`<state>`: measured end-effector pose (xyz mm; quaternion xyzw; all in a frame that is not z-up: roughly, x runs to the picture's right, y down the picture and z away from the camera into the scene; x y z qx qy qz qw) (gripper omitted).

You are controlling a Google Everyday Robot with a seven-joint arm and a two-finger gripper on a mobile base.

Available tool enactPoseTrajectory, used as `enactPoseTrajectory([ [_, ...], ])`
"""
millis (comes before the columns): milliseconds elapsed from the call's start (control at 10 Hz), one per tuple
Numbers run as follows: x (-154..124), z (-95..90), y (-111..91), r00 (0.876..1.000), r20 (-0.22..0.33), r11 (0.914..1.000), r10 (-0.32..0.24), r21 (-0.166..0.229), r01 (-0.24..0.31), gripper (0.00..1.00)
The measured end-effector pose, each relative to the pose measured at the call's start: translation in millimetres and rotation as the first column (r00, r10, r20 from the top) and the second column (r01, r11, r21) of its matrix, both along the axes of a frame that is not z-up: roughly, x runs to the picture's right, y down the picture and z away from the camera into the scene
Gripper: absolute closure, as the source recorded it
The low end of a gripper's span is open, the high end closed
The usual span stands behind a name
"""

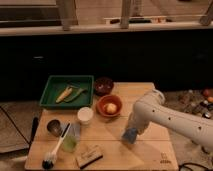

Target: Place sponge in paper cup

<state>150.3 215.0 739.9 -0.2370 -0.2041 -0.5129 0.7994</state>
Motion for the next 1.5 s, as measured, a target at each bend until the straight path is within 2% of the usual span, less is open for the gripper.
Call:
enactPoseTrajectory([
  [200, -1, 1.6, 0, 1.000, 0.000, 1.0000, 0.006, 0.004, -0.006, 0.89],
  [400, -9, 4.4, -2, 1.000, 0.003, 0.9999, 0.009, 0.007, -0.009, 0.78],
  [500, -13, 5.6, -4, 1.000, 0.003, 0.9999, 0.008, 0.009, -0.008, 0.68],
  [700, -16, 7.3, -5, 1.000, 0.000, 0.9999, 0.010, 0.011, -0.010, 0.62],
  [1000, -23, 13.6, -9, 1.000, -0.004, 0.9997, 0.018, 0.015, -0.018, 0.47],
  [1100, -24, 14.5, -10, 1.000, -0.005, 0.9997, 0.019, 0.018, -0.019, 0.46],
  [1200, -26, 16.0, -11, 1.000, -0.006, 0.9996, 0.023, 0.017, -0.023, 0.51],
  [1400, -32, 18.2, -15, 1.000, -0.007, 0.9996, 0.021, 0.018, -0.021, 0.69],
  [1500, -37, 20.7, -17, 1.000, -0.006, 0.9997, 0.018, 0.019, -0.018, 0.81],
])
